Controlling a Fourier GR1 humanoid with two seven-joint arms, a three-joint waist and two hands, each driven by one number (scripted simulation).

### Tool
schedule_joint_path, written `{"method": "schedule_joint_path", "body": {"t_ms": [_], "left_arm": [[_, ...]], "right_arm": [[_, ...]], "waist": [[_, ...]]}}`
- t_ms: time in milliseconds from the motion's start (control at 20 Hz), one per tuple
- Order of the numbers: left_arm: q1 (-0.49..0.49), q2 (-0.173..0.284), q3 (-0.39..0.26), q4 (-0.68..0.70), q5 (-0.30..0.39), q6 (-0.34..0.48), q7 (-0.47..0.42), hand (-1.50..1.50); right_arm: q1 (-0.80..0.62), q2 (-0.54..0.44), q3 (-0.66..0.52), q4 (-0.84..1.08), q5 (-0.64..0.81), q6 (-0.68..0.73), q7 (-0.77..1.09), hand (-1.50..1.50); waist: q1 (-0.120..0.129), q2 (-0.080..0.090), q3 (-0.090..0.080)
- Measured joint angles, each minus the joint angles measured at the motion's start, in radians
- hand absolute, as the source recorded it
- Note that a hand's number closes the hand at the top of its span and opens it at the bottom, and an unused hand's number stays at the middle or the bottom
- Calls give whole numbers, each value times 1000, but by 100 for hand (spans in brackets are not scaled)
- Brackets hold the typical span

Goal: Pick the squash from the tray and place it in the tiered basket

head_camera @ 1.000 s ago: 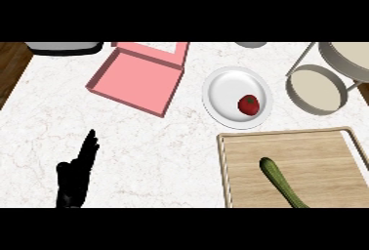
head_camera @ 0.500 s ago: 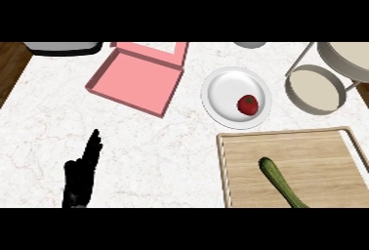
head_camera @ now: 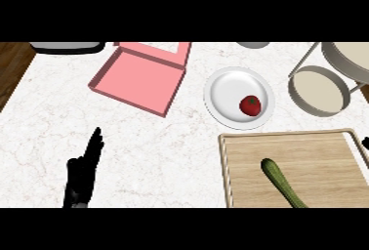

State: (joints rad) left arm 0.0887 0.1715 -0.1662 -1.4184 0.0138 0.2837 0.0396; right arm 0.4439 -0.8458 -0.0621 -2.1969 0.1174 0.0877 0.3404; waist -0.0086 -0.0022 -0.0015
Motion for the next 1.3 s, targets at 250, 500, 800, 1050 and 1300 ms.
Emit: {"method": "schedule_joint_path", "body": {"t_ms": [250,500,800,1050,1300], "left_arm": [[-15,1,16,12,5,-22,-2,0],[12,-14,11,20,-6,-24,-35,0],[16,-33,7,8,-27,-20,-16,0],[-6,-40,31,31,-32,-30,-19,0],[-3,-47,41,40,-35,-42,-34,0]], "right_arm": [[-51,76,135,-1,208,-13,92,-150],[-98,106,237,10,363,36,208,-150],[-177,176,298,45,440,140,302,-150],[-213,258,332,63,490,200,322,-150],[-240,300,373,94,550,272,375,-150]], "waist": [[9,2,1],[12,2,1],[11,2,1],[9,2,1],[9,2,1]]}}
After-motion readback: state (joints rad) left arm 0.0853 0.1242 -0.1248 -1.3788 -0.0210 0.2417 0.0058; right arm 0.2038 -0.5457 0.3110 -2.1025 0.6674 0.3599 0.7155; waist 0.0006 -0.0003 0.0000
